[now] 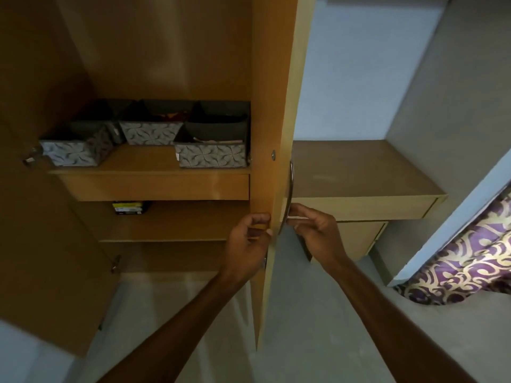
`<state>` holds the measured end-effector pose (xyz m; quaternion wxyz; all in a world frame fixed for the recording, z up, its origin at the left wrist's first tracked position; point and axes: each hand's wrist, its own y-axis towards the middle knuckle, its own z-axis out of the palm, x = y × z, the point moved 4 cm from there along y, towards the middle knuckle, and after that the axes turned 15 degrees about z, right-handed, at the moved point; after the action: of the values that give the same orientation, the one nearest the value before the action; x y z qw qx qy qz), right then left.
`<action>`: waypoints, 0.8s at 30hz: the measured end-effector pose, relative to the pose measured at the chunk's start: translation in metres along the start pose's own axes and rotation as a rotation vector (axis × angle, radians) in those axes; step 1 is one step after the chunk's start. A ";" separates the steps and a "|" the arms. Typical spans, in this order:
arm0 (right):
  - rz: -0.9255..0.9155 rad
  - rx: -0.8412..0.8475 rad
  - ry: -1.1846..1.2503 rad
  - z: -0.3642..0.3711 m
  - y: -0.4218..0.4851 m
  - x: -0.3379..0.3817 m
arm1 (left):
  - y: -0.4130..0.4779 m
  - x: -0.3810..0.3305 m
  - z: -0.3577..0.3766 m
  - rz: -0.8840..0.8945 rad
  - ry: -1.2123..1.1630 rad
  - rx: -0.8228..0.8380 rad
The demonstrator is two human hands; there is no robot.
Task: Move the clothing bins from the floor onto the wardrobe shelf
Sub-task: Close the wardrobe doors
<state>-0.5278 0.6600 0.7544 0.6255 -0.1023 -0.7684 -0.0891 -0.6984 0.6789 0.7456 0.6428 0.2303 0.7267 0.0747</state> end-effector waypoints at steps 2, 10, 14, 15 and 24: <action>-0.025 0.024 -0.009 0.016 0.005 0.003 | -0.002 0.001 -0.021 0.008 0.006 -0.039; -0.044 0.157 -0.008 0.131 0.049 0.026 | 0.003 0.025 -0.134 0.041 0.070 -0.194; -0.035 0.202 -0.005 0.189 0.073 0.036 | 0.017 0.040 -0.184 0.032 0.094 -0.222; -0.048 0.216 -0.013 0.206 0.081 0.040 | 0.024 0.043 -0.198 0.035 0.092 -0.225; -0.094 0.177 -0.115 0.305 0.141 0.061 | 0.094 0.084 -0.282 0.014 0.094 -0.191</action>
<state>-0.7892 0.8798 0.7542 0.5820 -0.0156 -0.8119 -0.0440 -0.9544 0.8504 0.7539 0.6265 0.1693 0.7441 0.1586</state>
